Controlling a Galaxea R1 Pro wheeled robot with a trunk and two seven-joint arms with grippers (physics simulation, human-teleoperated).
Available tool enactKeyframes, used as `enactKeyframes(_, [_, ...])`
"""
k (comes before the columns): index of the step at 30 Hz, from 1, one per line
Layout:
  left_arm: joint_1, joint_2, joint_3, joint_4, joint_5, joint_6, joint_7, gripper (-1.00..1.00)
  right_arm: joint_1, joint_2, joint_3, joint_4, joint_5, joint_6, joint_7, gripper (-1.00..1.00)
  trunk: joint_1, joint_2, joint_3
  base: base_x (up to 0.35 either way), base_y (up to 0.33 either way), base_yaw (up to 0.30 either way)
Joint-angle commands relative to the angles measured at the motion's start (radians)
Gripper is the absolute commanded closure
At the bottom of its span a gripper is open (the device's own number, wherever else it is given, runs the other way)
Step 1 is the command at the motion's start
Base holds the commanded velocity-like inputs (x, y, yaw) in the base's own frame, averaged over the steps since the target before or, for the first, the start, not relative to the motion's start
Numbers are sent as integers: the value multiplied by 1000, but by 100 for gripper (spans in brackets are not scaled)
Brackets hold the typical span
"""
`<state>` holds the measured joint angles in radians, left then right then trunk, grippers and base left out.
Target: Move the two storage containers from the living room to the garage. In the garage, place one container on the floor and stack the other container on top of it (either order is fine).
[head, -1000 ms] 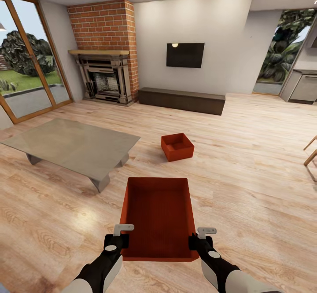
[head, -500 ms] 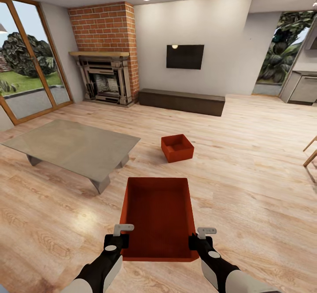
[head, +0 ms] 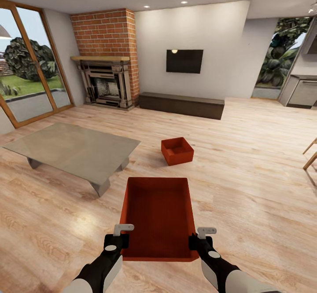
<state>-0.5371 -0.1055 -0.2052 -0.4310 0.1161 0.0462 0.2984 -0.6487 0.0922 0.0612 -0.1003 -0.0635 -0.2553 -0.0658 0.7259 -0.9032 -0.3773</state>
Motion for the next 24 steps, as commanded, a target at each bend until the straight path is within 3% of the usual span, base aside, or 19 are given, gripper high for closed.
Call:
enactKeyframes(1, [-1,1,3,-11,79,6,12,100,0,0,-7,2,-11,-3,0,100,0,-1,1,0,0,0])
enactKeyframes(24, [-1,1,3,-11,79,6,12,100,0,0,-7,2,-11,-4,0,100,0,-1,38,0,0,0])
